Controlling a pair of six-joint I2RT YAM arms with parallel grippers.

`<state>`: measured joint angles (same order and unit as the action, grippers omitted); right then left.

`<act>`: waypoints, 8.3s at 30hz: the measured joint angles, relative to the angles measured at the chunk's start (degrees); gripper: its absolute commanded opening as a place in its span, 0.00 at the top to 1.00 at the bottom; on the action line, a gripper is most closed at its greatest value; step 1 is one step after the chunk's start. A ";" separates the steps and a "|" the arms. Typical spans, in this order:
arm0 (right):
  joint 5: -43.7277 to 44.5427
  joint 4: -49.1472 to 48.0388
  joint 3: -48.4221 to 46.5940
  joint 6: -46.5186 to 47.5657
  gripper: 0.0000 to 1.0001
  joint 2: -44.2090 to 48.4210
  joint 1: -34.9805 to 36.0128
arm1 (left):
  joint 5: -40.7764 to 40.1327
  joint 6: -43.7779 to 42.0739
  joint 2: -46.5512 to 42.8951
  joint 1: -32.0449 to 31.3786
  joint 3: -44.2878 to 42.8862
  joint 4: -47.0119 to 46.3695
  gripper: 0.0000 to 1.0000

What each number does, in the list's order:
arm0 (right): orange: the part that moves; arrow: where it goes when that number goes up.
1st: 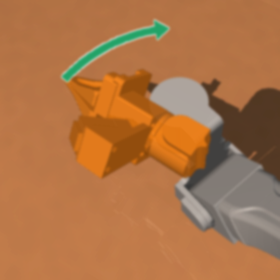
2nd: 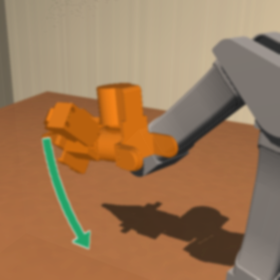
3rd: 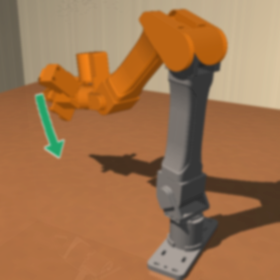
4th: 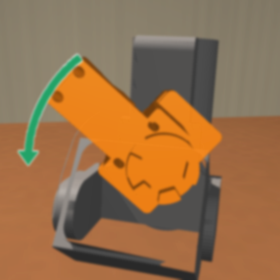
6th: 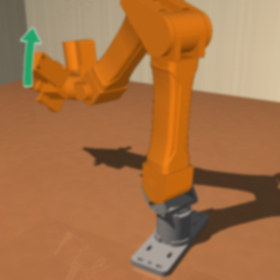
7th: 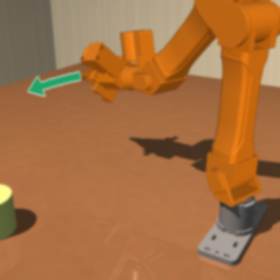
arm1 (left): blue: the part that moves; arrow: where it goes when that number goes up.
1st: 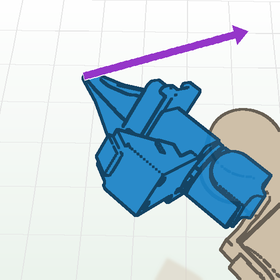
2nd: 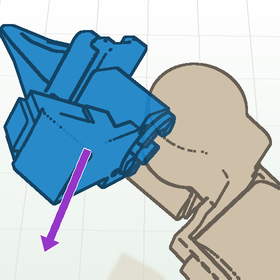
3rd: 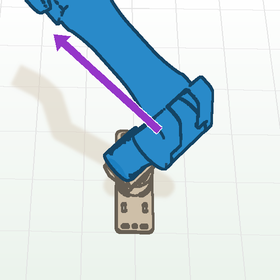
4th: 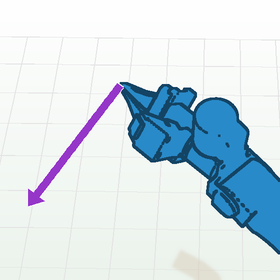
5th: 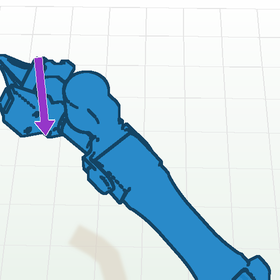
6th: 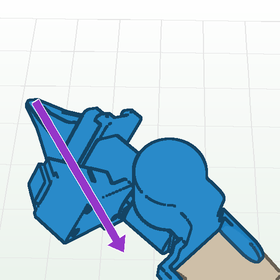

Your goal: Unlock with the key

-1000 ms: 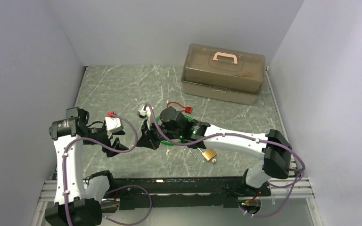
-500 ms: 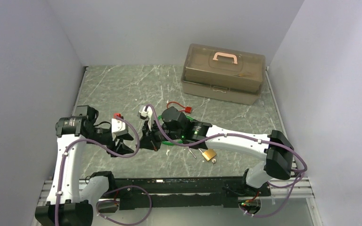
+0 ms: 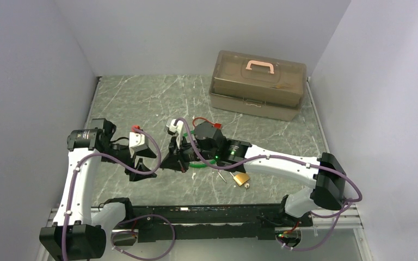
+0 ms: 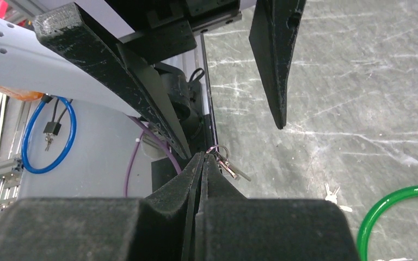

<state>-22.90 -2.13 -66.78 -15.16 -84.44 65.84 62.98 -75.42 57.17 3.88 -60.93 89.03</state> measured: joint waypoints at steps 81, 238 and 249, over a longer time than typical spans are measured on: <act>-0.31 -16.92 6.88 -14.01 1.00 4.04 -3.26 | 8.13 13.62 -3.93 -3.39 3.17 -12.98 1.00; -8.20 -30.08 26.97 -9.16 0.80 12.96 -4.87 | -24.20 39.10 17.05 -43.69 -19.56 0.48 1.00; -10.75 -30.91 26.34 -9.92 1.00 12.24 -4.83 | -25.22 39.21 17.33 -42.99 -20.63 1.40 1.00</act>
<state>-33.65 -33.04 -40.45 -25.08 -72.20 61.01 37.76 -36.21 74.50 -39.11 -81.56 90.43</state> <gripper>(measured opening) 0.010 0.012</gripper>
